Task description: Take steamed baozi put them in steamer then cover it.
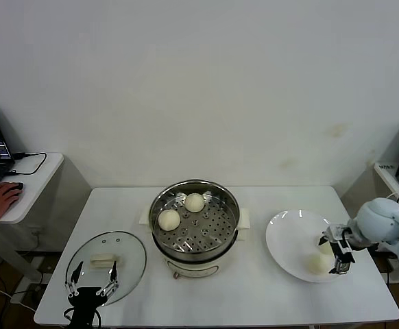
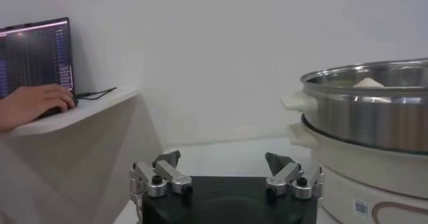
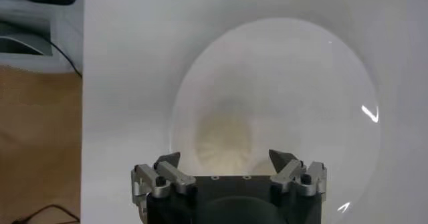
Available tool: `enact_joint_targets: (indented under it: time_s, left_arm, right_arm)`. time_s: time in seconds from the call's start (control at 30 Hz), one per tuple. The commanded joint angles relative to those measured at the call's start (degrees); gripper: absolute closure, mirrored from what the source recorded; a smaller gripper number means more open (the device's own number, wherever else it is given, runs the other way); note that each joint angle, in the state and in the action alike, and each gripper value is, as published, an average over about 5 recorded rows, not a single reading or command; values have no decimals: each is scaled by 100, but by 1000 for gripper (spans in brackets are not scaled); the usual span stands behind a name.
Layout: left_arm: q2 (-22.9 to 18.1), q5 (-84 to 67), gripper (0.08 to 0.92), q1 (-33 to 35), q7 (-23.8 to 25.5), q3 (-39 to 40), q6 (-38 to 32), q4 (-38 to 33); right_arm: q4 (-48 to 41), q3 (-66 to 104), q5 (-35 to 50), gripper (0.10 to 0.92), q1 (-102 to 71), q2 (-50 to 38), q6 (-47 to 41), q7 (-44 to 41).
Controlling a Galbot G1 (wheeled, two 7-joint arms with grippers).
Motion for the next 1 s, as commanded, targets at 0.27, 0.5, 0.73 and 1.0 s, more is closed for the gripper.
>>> enact_joint_targets:
  time_s: [0.27,0.5,0.73,1.0]
  left_arm:
    - [-2,2,177,-14,1,1,-1,10]
    - [-2,2,177,9,1,-24,3,-5]
    - [-14,4,177,12,-5,-26,3,-22]
    - [-21,4,177,15,-10,-14,-1,-37]
  right_arm:
    - [-763,482,-369,231,-655,539,93,200]
    - [-816,465,-377,274,-682,670,76,221]
    - [-850,469,-380,305,-656,713,69,232]
    - [-832,472,-349,424,-565,677,83,139]
